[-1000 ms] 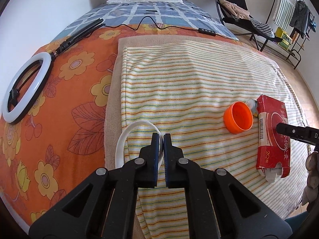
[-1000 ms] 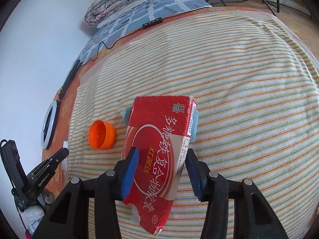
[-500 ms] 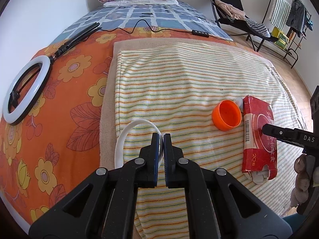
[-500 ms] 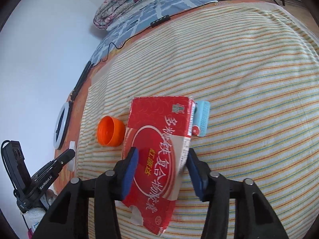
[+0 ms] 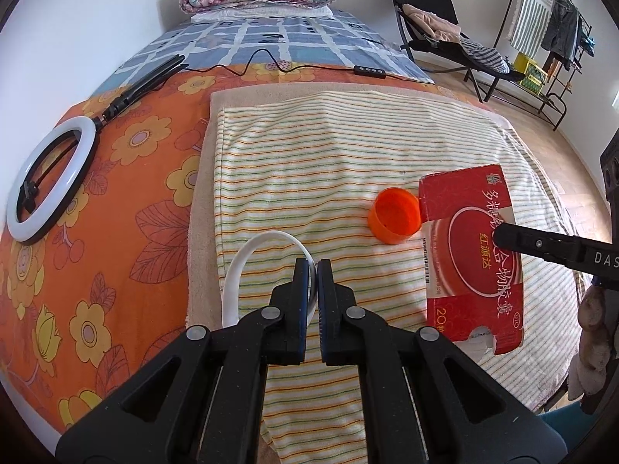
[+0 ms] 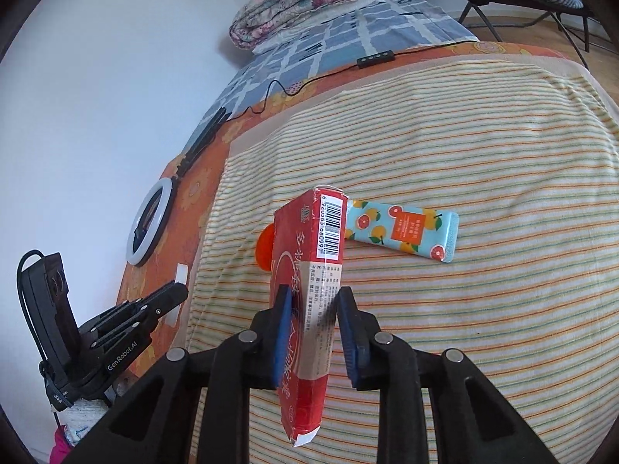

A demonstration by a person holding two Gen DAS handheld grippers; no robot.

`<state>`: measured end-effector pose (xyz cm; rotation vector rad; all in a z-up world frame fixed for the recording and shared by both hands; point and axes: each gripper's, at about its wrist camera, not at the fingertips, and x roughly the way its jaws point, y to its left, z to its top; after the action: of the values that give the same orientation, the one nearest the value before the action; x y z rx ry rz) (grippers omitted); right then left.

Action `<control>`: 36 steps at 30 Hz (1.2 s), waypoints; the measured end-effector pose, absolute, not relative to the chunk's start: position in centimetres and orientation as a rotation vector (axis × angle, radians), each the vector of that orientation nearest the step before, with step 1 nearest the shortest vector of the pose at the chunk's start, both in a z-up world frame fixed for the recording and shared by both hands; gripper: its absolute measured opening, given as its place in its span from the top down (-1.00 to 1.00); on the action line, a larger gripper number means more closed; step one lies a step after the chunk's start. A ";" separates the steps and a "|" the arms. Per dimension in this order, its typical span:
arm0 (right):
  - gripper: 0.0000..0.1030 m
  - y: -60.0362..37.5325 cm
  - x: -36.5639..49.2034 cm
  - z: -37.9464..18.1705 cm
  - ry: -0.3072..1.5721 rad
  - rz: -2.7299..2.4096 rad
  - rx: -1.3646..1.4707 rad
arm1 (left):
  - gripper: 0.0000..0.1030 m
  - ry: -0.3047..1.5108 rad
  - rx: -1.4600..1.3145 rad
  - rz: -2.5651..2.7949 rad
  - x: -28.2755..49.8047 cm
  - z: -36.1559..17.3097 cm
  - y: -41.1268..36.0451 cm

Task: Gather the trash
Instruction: 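Carry wristband and tissue box over the blue basket and open both tools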

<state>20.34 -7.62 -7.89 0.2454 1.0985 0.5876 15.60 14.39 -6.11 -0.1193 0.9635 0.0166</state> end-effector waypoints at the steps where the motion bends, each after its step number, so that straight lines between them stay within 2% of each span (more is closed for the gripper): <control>1: 0.55 -7.2 20.2 -7.8 1.095 0.589 0.227 | 0.95 0.961 -0.118 0.016 15.5 -6.0 14.4; 12: 0.66 -7.0 17.5 -5.1 1.017 0.631 0.157 | 0.95 0.930 -0.123 0.001 13.1 -3.9 13.9; 36: 0.67 -16.1 7.6 0.4 0.949 0.687 0.107 | 0.95 0.876 -0.038 -0.106 2.9 1.7 3.9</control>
<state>7.57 -16.10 0.43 0.1068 0.9486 0.6869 2.95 3.86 1.70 -0.0381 0.8759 -0.1057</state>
